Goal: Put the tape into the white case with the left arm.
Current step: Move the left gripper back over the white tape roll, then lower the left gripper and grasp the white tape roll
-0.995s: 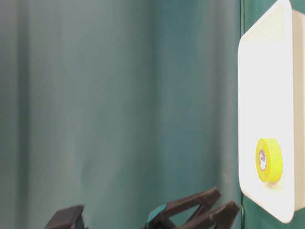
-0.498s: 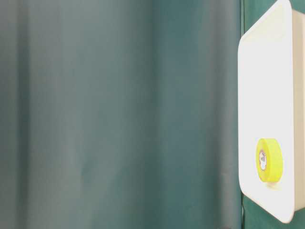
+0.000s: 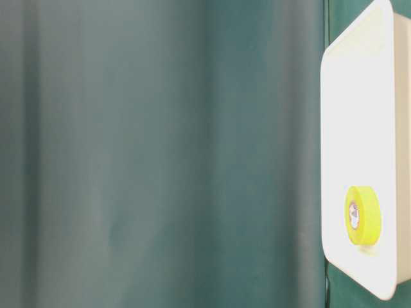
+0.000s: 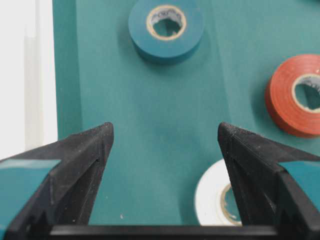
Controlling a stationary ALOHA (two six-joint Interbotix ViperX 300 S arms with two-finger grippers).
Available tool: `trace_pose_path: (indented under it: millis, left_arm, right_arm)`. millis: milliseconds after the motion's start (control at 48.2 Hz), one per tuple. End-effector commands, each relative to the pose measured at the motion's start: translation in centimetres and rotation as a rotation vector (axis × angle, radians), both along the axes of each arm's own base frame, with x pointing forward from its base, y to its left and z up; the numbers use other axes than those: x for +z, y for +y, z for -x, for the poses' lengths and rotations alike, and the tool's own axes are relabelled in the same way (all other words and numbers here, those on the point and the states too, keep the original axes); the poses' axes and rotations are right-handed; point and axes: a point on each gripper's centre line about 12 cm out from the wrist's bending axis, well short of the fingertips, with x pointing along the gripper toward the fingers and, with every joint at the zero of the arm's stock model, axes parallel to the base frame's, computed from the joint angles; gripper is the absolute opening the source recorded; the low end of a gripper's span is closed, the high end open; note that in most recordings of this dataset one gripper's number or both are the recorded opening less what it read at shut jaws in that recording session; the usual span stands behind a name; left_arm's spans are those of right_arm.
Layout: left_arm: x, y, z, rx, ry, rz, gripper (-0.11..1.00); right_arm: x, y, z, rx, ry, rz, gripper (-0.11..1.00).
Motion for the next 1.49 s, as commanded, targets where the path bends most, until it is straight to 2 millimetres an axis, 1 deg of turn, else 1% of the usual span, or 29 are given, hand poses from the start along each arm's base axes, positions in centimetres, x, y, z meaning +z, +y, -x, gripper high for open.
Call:
trace_pose_path:
  millis: [0, 477, 726, 891, 1182, 1472]
  left_arm:
    - [0.2, -0.1, 0.0, -0.003, -0.001, 0.003, 0.83]
    - [-1.7, -0.1, 1.7, -0.008, 0.205, -0.011, 0.83]
    - [-1.7, -0.6, 1.7, -0.028, 0.204, -0.014, 0.83]
    - [-1.7, -1.3, 1.7, -0.056, 0.188, -0.014, 0.83]
    - [-3.0, -1.6, 2.4, -0.065, 0.127, -0.007, 0.83]
    - [-3.3, -2.3, 2.7, -0.082, 0.114, 0.007, 0.83]
  right_arm:
    - [0.4, 0.0, -0.2, -0.001, -0.014, 0.0, -0.09]
    - [0.4, 0.0, -0.2, 0.0, -0.012, 0.0, -0.09]
    - [0.4, 0.0, -0.2, -0.001, -0.012, 0.0, -0.09]
    - [0.4, 0.0, -0.2, 0.0, -0.011, 0.0, -0.09]
    - [0.4, 0.0, -0.2, -0.001, -0.011, 0.0, -0.09]
    - [0.4, 0.0, -0.2, -0.001, -0.012, 0.001, -0.09]
